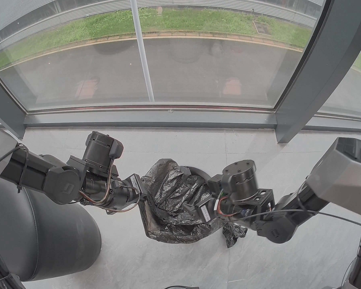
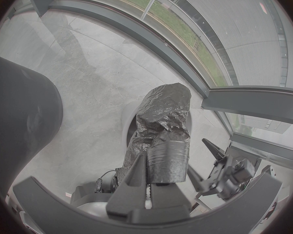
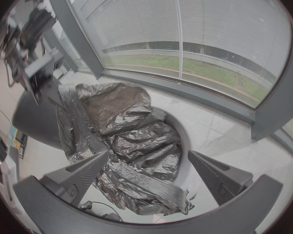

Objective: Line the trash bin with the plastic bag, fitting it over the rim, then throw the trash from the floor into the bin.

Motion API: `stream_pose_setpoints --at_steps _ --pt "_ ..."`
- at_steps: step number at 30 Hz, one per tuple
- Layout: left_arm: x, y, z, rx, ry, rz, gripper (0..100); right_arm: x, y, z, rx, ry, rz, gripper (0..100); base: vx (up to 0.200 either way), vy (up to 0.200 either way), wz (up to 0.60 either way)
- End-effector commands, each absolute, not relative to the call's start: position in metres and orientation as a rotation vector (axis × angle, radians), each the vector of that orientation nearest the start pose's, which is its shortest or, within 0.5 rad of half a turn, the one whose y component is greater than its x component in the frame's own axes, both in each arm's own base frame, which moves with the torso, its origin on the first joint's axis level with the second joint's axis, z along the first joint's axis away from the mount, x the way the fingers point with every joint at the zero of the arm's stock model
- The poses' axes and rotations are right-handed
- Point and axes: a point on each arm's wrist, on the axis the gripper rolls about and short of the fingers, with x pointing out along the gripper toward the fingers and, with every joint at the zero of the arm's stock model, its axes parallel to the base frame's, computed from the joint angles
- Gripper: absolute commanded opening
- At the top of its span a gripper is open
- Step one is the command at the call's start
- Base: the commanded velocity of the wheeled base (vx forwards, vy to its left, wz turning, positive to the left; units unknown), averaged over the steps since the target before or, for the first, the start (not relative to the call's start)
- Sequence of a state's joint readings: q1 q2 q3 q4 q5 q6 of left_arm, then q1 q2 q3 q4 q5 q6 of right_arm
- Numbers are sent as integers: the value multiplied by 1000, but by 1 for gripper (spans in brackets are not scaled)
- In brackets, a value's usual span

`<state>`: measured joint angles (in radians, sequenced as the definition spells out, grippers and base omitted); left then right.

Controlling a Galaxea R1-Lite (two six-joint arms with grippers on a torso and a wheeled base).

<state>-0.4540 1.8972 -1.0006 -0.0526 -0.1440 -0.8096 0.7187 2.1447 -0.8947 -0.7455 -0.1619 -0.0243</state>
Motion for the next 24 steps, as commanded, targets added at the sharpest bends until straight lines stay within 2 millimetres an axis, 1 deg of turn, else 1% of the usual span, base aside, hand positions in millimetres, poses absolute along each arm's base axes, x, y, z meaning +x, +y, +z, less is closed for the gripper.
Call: stream_pose_setpoints --at_steps 1,4,10,17,20,24 --pt "297 -149 120 -608 1011 -189 0 282 282 28 -339 474 598 100 0 0 0" --pt "298 -149 119 -608 1012 -190 0 282 286 22 -358 477 604 100 0 0 0" --pt "299 -149 118 -608 1013 -189 0 275 295 13 -377 490 628 100 0 0 0" --pt "298 -149 120 -609 1008 -192 0 278 300 -3 -419 498 597 100 0 0 0" --pt "298 -149 121 -610 1004 -192 0 276 302 -7 -427 504 603 100 0 0 0" --pt "298 -149 121 -610 1005 -194 0 279 304 -12 -449 501 584 100 0 0 0"
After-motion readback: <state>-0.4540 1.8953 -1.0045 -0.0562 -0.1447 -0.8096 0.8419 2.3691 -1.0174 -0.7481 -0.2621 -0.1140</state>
